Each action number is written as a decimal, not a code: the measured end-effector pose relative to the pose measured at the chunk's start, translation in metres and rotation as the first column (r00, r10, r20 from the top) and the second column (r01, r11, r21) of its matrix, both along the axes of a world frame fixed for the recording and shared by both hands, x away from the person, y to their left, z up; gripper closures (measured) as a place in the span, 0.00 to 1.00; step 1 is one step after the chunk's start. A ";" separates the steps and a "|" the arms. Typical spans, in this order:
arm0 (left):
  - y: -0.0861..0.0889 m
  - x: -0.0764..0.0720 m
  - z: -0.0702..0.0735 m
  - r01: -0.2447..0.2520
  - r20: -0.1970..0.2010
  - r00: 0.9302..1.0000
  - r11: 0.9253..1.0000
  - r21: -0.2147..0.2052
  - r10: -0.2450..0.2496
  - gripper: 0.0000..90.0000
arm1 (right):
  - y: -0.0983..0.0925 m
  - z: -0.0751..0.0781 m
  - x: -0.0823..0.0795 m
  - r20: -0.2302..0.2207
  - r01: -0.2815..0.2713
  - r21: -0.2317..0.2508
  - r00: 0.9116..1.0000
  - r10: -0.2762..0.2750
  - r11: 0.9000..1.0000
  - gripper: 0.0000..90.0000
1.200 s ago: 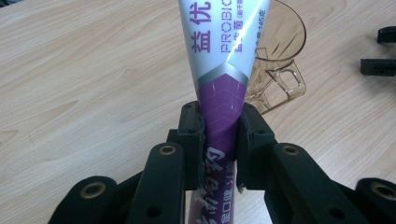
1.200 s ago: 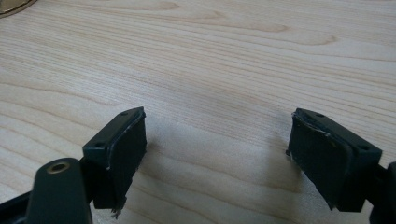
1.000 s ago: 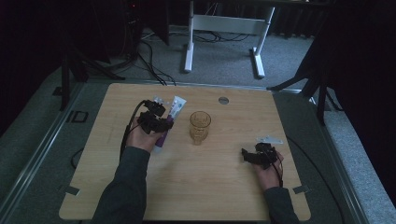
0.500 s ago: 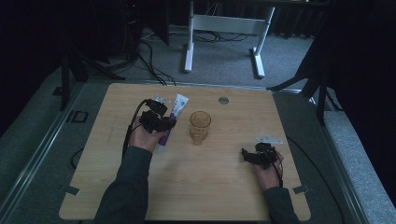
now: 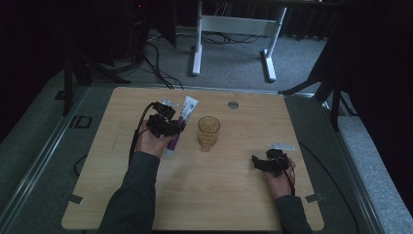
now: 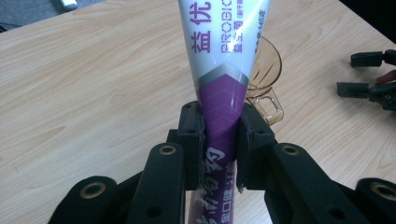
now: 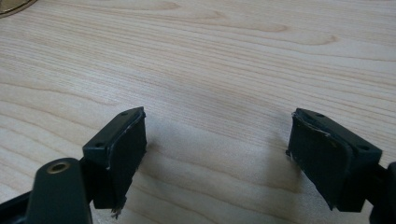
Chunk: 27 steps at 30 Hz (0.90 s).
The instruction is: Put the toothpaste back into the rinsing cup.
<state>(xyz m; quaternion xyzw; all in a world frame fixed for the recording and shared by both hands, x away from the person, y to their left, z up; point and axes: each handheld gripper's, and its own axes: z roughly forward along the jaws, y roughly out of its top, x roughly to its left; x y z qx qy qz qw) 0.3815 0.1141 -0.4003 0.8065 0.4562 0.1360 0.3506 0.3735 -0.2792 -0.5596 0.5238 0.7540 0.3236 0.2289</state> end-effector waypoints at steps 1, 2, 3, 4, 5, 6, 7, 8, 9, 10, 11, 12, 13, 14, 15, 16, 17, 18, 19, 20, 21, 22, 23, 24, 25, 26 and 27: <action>0.000 0.000 0.001 0.000 0.000 1.000 1.000 0.000 0.000 0.83 | 0.000 0.000 0.000 0.000 0.000 0.000 1.000 0.000 1.000 0.21; 0.000 0.000 0.001 0.002 0.003 1.000 1.000 0.000 -0.002 0.83 | 0.000 0.000 0.000 0.000 0.000 0.000 1.000 0.000 1.000 0.21; -0.001 0.000 0.002 0.002 0.007 1.000 1.000 -0.002 -0.001 0.83 | 0.000 0.000 0.000 0.000 0.000 0.000 1.000 0.000 1.000 0.21; -0.001 0.000 0.002 0.002 0.007 1.000 1.000 -0.002 -0.001 0.83 | 0.000 0.000 0.000 0.000 0.000 0.000 1.000 0.000 1.000 0.21; -0.001 0.000 0.002 0.001 0.012 1.000 1.000 -0.003 -0.001 0.83 | 0.000 0.000 0.000 0.000 0.000 0.000 1.000 0.000 1.000 0.21; -0.001 0.000 0.003 0.001 0.013 1.000 1.000 -0.006 -0.001 0.83 | 0.000 0.000 0.000 0.000 0.000 0.000 1.000 0.000 1.000 0.21; -0.001 0.000 0.003 0.001 0.018 1.000 1.000 -0.006 -0.001 0.83 | 0.000 0.000 0.000 0.000 0.000 0.000 1.000 0.000 1.000 0.21; -0.002 0.000 0.003 0.001 0.019 1.000 1.000 -0.008 -0.001 0.83 | 0.000 0.000 0.000 0.000 0.000 0.000 1.000 0.000 1.000 0.21; -0.002 0.000 0.004 0.005 0.016 1.000 1.000 -0.009 -0.005 0.83 | 0.000 0.000 0.000 0.000 0.000 0.000 1.000 0.000 1.000 0.21; -0.002 0.001 0.004 0.005 0.017 1.000 1.000 -0.008 -0.005 0.83 | 0.000 0.000 0.000 0.000 0.000 0.000 1.000 0.000 1.000 0.21; -0.003 0.001 0.004 0.004 0.018 1.000 1.000 -0.006 -0.004 0.83 | 0.000 0.000 0.000 0.000 0.000 0.000 1.000 0.000 1.000 0.21; -0.003 0.001 0.004 0.004 0.019 1.000 1.000 -0.006 -0.004 0.83 | 0.000 0.000 0.000 0.000 0.000 0.000 1.000 0.000 1.000 0.21; -0.003 0.001 0.004 0.005 0.022 1.000 1.000 -0.009 -0.004 0.83 | 0.000 0.000 0.000 0.000 0.000 0.000 1.000 0.000 1.000 0.21; -0.003 0.001 0.005 0.004 0.023 1.000 1.000 -0.012 -0.004 0.83 | 0.000 0.000 0.000 0.000 0.000 0.000 1.000 0.000 1.000 0.21; -0.003 0.001 0.005 0.003 0.027 1.000 1.000 -0.015 -0.003 0.83 | 0.000 0.000 0.000 0.000 0.000 0.000 1.000 0.000 1.000 0.21; -0.003 0.001 0.005 0.005 0.028 1.000 1.000 -0.016 -0.004 0.83 | 0.000 0.000 0.000 0.000 0.000 0.000 1.000 0.000 1.000 0.21; -0.004 0.001 0.005 0.004 0.030 1.000 1.000 -0.018 -0.003 0.83 | 0.000 0.000 0.000 0.000 0.000 0.000 1.000 0.000 1.000 0.21; -0.004 0.001 0.005 0.003 0.035 0.999 1.000 -0.020 -0.002 0.83 | 0.000 0.000 0.000 0.000 0.000 0.000 1.000 0.000 1.000 0.21; -0.005 0.001 0.006 0.003 0.040 0.999 1.000 -0.020 -0.002 0.83 | 0.000 0.000 0.000 0.000 0.000 0.000 1.000 0.000 1.000 0.21; -0.005 0.001 0.006 0.002 0.042 0.999 1.000 -0.021 -0.001 0.83 | 0.000 0.000 0.000 0.000 0.000 0.000 1.000 0.000 1.000 0.21; -0.006 0.001 0.006 0.000 0.045 0.999 1.000 -0.026 0.001 0.83 | 0.000 0.000 0.000 0.000 0.000 0.000 1.000 0.000 1.000 0.21; -0.006 0.002 0.006 0.002 0.049 0.999 1.000 -0.027 0.000 0.83 | 0.000 0.000 0.000 0.000 0.000 0.000 1.000 0.000 1.000 0.21; -0.007 0.001 0.006 0.000 0.053 0.999 1.000 -0.029 0.002 0.83 | 0.000 0.000 0.000 0.000 0.000 0.000 1.000 0.000 1.000 0.21; -0.007 0.002 0.007 0.001 0.055 0.998 1.000 -0.030 0.001 0.83 | 0.000 0.000 0.000 0.000 0.000 0.000 1.000 0.000 1.000 0.21; -0.008 0.002 0.007 0.003 0.058 0.998 1.000 -0.031 -0.001 0.83 | 0.000 0.000 0.000 0.000 0.000 0.000 1.000 0.000 1.000 0.21; -0.008 0.002 0.008 0.003 0.060 0.998 1.000 -0.031 -0.002 0.83 | 0.000 0.000 0.000 0.000 0.000 0.000 1.000 0.000 1.000 0.21; -0.008 0.002 0.008 0.003 0.060 0.998 1.000 -0.031 -0.002 0.83 | 0.000 0.000 0.000 0.000 0.000 0.000 1.000 0.000 1.000 0.21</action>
